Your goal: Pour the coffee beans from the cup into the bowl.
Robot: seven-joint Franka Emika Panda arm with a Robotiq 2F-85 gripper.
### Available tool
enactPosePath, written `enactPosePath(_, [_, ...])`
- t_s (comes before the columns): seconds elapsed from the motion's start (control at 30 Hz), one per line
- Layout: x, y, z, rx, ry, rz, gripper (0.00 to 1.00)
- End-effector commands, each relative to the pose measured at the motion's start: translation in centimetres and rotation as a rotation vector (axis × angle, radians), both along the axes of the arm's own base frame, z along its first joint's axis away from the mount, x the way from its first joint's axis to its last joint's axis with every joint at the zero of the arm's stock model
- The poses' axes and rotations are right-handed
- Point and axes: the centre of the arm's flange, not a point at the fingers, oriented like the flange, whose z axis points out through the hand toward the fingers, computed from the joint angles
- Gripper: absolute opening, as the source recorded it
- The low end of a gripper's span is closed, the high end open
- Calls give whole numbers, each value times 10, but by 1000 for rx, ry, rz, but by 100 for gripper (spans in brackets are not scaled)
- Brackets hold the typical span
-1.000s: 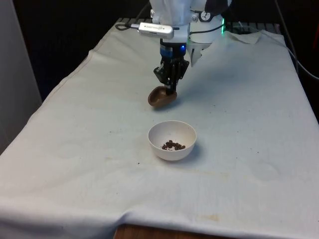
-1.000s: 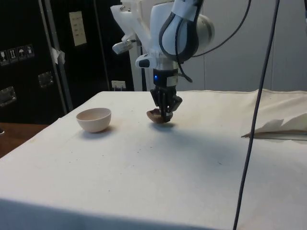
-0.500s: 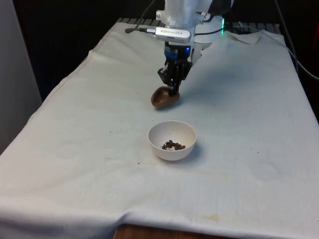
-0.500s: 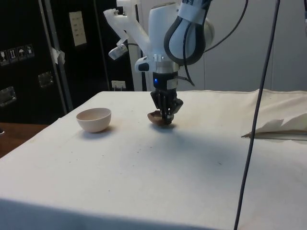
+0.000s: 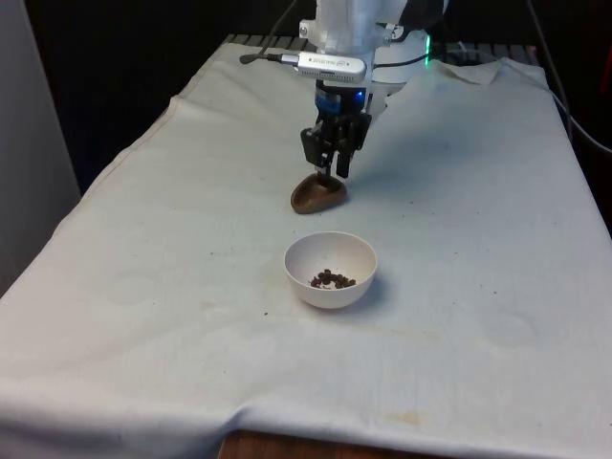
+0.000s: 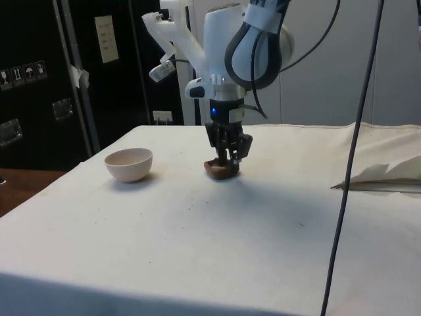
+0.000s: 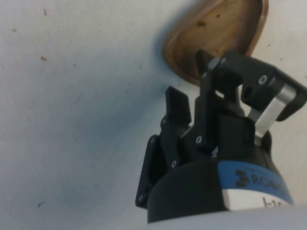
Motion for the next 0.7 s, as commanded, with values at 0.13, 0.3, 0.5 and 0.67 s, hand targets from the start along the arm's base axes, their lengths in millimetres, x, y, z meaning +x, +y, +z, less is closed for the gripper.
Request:
enactPosePath(0.13, [0, 1, 0, 0, 0, 1, 67])
enactPosePath(0.3, [0, 1, 0, 0, 0, 1, 88])
enactPosePath(0.5, [0, 3, 8, 1, -6, 5, 100])
enactPosePath(0.67, [0, 3, 16, 7, -10, 3, 100])
